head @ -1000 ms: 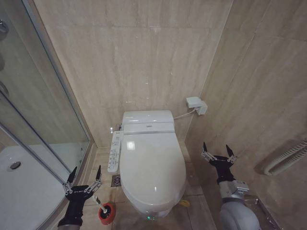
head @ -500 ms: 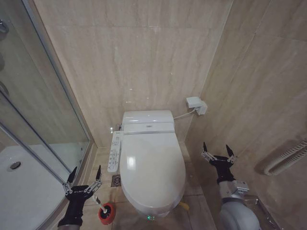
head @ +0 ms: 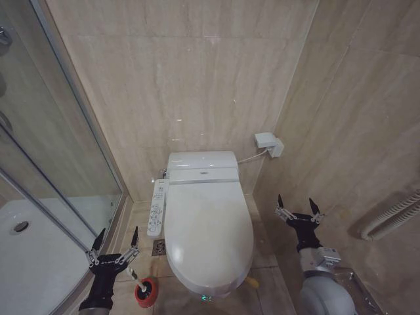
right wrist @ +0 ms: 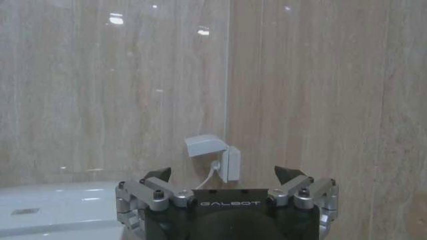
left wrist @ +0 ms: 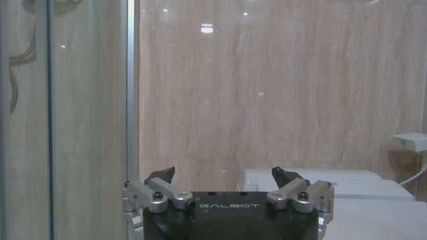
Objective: Open the toilet lid, clean the toilet bowl with a toilet brush, close the toilet lid, and flush.
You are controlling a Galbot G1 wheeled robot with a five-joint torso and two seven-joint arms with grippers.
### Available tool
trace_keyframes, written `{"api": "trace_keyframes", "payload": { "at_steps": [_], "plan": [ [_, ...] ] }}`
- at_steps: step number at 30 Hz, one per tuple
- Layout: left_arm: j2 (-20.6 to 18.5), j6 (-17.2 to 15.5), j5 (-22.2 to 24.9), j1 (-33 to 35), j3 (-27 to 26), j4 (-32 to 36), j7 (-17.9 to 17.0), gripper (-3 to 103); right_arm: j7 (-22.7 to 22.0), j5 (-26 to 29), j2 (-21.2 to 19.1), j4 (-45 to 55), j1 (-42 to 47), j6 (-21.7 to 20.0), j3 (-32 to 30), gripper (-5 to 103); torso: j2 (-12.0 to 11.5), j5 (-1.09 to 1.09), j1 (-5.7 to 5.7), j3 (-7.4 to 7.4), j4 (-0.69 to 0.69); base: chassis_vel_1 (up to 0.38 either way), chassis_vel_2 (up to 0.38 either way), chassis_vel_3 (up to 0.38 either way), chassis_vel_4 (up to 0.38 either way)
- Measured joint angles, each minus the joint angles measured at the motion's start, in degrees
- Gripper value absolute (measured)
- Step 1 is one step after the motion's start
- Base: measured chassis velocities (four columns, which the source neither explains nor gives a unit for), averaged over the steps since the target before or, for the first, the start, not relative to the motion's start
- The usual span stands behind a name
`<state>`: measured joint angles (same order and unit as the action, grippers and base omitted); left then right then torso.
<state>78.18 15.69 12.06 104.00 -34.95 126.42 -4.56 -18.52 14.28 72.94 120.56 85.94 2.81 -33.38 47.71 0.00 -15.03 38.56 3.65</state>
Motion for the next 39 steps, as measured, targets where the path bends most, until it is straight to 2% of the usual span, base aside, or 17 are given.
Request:
{"api": "trace_keyframes", "payload": {
  "at_steps": [39],
  "plan": [
    [0.00, 0.00, 0.00, 0.00, 0.00, 0.00, 0.00, 98, 0.00, 0.00, 0.00, 0.00, 0.01, 0.00, 0.00, 100, 0.00, 0.00, 0.03, -0.01, 0.01, -0.018, 0.019, 0.021, -0.019]
  ]
}}
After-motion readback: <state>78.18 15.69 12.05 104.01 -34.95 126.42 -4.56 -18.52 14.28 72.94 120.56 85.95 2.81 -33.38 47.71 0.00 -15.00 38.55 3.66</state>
